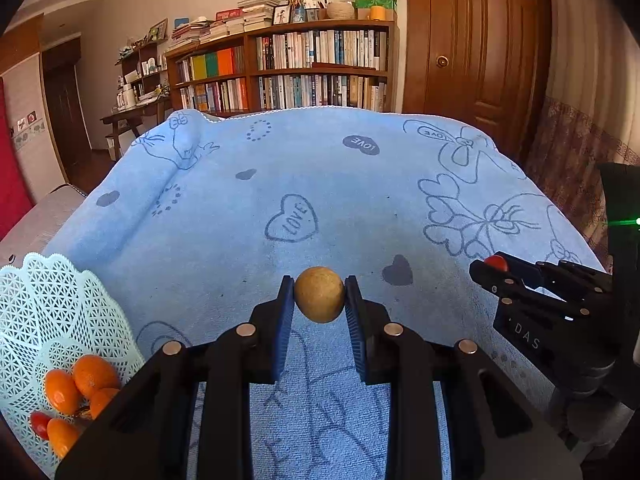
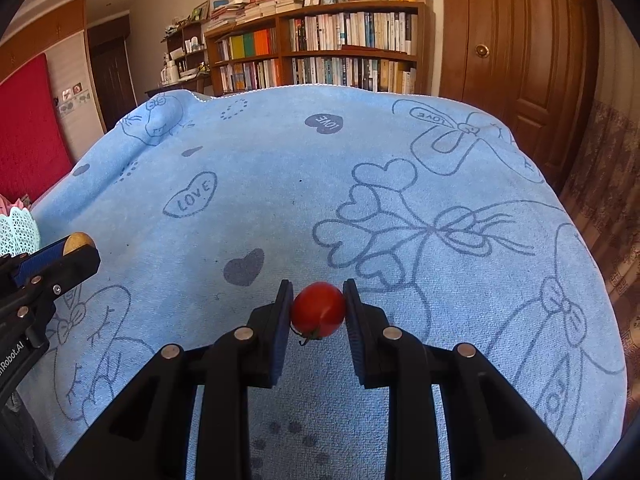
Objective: Organize fruits
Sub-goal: 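Carry the tan fruit and tomato to the blue basket with both grippers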
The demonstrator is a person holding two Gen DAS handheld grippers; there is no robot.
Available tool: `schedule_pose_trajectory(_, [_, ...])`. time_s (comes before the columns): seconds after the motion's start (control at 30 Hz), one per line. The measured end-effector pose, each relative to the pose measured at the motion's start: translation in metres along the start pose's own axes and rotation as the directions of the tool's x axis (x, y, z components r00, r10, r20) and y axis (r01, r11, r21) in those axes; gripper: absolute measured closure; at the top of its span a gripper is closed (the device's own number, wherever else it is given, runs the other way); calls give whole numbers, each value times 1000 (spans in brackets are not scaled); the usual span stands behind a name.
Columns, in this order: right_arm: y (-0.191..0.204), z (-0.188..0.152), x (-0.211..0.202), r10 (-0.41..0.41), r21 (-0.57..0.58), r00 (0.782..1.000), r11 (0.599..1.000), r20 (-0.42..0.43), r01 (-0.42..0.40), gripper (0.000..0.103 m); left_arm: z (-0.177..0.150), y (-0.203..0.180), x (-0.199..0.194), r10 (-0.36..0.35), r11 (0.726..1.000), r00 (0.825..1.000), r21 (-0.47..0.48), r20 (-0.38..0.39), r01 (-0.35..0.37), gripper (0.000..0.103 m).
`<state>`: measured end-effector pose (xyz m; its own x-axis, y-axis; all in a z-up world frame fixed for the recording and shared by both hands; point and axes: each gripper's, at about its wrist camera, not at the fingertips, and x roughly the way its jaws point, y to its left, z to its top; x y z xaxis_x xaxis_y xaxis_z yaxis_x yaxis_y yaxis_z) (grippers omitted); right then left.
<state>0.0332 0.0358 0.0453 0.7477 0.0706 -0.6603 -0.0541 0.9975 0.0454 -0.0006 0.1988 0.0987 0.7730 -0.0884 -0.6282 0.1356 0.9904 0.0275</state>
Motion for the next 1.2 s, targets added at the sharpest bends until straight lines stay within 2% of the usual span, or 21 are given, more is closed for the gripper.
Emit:
schedule_pose_trajectory(0.73, [37,-10,-29,48,-77,998,996,43,-45,77,-14,44,-47,80,996,996,-35,37,-79,77])
schedule_pose_trajectory(1.2, [63,-22,-41,93,-114,995,990,40,-88,77,-26,95,-63,171,982,985,-84,32,-168,77])
